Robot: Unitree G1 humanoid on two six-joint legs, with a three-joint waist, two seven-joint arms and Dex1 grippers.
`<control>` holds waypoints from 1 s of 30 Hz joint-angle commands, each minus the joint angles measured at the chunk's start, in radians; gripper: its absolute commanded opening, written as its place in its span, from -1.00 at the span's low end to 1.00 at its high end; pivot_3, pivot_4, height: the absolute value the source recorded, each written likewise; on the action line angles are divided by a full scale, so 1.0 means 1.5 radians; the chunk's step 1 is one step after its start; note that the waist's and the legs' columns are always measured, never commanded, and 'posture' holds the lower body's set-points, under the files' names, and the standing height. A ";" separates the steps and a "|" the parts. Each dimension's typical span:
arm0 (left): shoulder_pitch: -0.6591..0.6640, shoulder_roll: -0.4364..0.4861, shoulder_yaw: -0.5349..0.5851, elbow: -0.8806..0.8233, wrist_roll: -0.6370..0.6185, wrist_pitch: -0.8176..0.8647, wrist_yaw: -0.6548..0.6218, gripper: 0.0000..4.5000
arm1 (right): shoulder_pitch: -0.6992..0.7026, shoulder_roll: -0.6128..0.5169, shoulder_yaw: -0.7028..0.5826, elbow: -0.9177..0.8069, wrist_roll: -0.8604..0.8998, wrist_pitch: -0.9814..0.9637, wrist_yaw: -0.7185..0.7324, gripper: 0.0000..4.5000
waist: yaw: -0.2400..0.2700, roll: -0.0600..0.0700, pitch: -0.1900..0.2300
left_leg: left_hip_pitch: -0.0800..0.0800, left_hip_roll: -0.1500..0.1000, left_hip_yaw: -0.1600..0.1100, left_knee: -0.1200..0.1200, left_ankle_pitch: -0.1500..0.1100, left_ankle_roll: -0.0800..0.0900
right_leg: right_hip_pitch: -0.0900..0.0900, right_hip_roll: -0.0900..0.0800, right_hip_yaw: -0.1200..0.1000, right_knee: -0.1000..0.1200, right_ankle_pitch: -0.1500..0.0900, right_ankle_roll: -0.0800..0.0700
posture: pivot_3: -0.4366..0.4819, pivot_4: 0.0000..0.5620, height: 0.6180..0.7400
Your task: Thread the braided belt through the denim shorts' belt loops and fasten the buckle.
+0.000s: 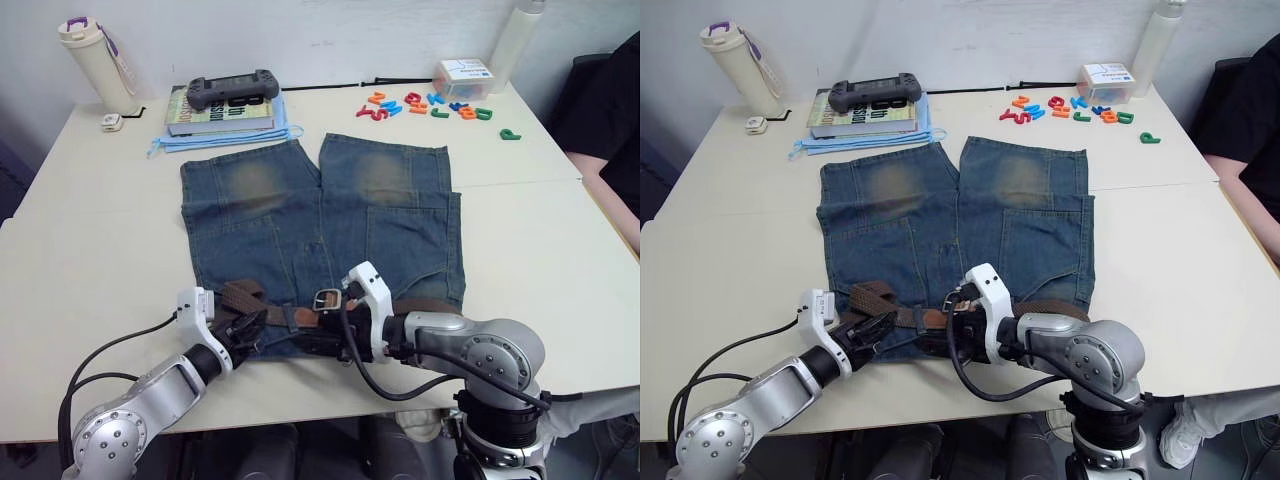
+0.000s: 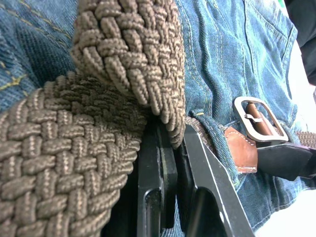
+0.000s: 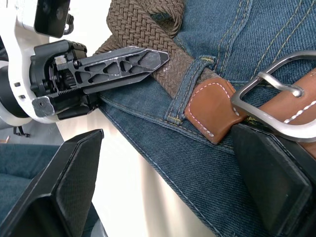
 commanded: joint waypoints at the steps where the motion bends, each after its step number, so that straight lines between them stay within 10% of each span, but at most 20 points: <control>1: -0.011 -0.001 -0.026 -0.010 0.007 0.012 -0.037 -1.00 | -0.004 0.013 -0.028 -0.037 0.039 0.008 0.004 0.97 | 0.001 0.000 0.000 | 0.000 0.000 0.000 0.000 0.000 0.000 | 0.000 0.000 0.000 0.000 0.000 0.000 | -0.05 -0.47 0.83; 30: -0.045 0.014 -0.059 0.004 0.073 0.032 -0.211 -1.00 | 0.121 0.050 -0.143 -0.053 0.193 0.008 -0.085 0.97 | 0.002 0.000 0.000 | 0.000 0.000 0.000 0.000 0.000 0.000 | 0.000 0.000 0.000 0.000 0.000 0.000 | -0.05 -0.47 0.83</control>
